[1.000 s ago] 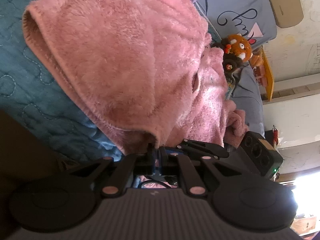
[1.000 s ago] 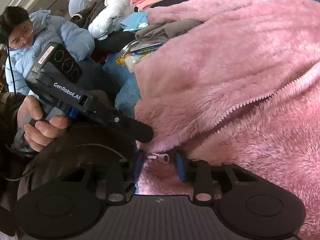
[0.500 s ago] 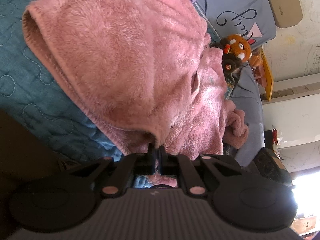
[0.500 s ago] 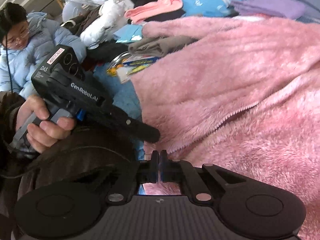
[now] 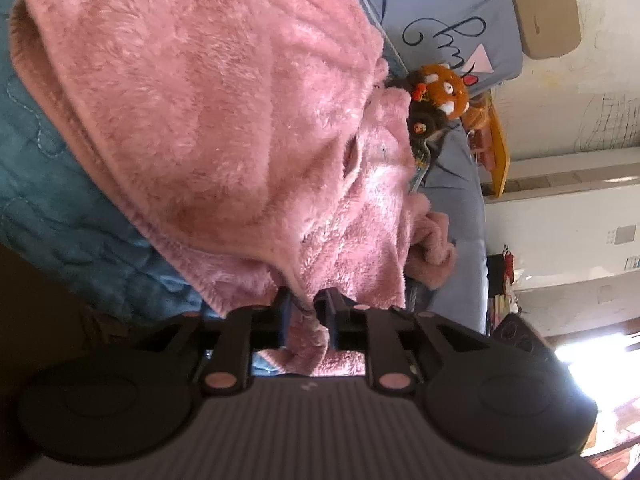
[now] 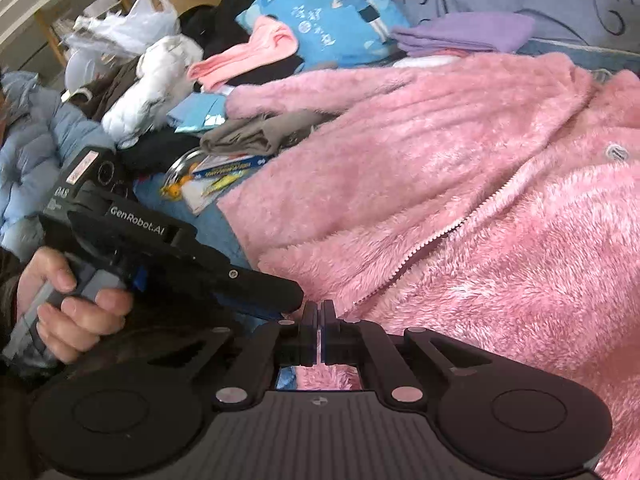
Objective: Fold clothes
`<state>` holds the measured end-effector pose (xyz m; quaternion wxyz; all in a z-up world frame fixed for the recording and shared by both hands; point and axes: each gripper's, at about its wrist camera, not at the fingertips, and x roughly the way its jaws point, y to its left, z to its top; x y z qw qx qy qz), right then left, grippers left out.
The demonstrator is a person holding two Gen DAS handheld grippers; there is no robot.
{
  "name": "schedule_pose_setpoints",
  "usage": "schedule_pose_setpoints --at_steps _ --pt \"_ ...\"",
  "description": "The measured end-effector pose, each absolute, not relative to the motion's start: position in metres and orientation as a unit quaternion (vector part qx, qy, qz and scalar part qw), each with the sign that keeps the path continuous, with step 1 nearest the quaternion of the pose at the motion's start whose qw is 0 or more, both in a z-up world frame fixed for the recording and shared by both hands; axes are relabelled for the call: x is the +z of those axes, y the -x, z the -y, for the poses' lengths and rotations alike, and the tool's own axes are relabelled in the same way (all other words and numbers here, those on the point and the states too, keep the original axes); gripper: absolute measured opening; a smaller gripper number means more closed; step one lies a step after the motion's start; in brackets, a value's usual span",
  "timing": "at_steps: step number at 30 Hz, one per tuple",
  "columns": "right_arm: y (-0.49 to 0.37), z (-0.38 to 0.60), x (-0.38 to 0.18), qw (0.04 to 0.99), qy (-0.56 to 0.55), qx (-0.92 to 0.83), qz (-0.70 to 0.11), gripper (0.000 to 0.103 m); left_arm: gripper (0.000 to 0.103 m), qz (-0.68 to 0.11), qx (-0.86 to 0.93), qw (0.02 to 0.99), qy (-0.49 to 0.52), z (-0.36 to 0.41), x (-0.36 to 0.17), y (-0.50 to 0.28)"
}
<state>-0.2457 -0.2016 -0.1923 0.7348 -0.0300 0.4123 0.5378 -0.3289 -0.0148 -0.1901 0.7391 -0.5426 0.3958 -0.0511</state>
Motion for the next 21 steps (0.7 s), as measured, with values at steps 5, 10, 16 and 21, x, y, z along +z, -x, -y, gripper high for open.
schedule_pose_setpoints --at_steps 5,10,16,21 --pt "0.246 0.205 -0.195 0.743 -0.001 0.519 -0.423 0.002 0.006 -0.391 -0.034 0.739 0.547 0.014 -0.191 0.330" --pt "0.253 0.205 -0.196 0.760 -0.021 0.495 -0.420 0.002 0.005 -0.388 -0.022 0.737 0.554 0.014 -0.192 0.331" --pt "0.263 0.199 -0.196 0.786 -0.019 0.468 -0.405 0.002 0.004 -0.389 -0.018 0.737 0.553 0.013 -0.193 0.333" --pt "0.269 0.190 -0.197 0.799 0.009 0.455 -0.393 0.003 0.003 -0.397 -0.014 0.740 0.542 0.013 -0.192 0.335"
